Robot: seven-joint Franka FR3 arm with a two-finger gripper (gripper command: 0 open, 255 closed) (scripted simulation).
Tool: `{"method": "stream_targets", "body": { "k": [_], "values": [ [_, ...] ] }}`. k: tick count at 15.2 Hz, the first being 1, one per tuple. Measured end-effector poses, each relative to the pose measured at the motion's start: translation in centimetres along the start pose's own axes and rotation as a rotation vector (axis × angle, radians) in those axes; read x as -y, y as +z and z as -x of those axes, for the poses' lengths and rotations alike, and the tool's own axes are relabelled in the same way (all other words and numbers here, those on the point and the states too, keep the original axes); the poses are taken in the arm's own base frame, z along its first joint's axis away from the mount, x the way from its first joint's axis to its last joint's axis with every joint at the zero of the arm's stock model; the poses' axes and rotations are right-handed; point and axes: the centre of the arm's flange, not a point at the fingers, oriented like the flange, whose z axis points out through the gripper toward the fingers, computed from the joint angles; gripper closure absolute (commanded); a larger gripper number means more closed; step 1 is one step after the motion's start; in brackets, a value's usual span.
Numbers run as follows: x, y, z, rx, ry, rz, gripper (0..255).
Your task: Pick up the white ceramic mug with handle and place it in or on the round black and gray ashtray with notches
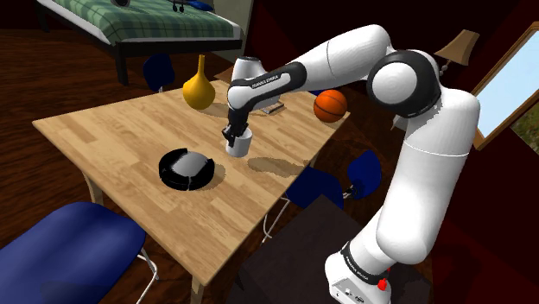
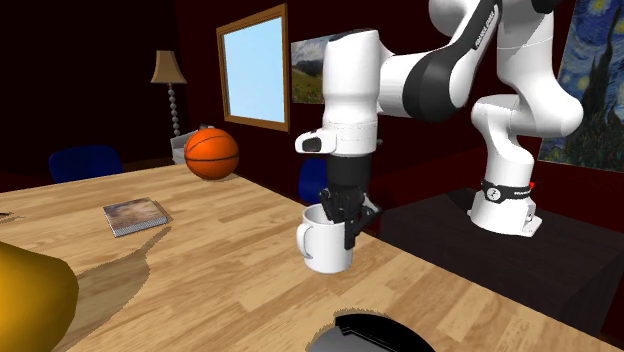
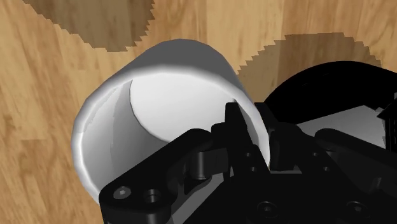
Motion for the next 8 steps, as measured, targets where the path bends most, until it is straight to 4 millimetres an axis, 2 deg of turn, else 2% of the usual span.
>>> {"method": "stream_targets", "body": {
  "k": [8],
  "values": [
    [0.0, -4.3, 0.1, 0.000, 0.000, 0.000, 255]
  ]
}}
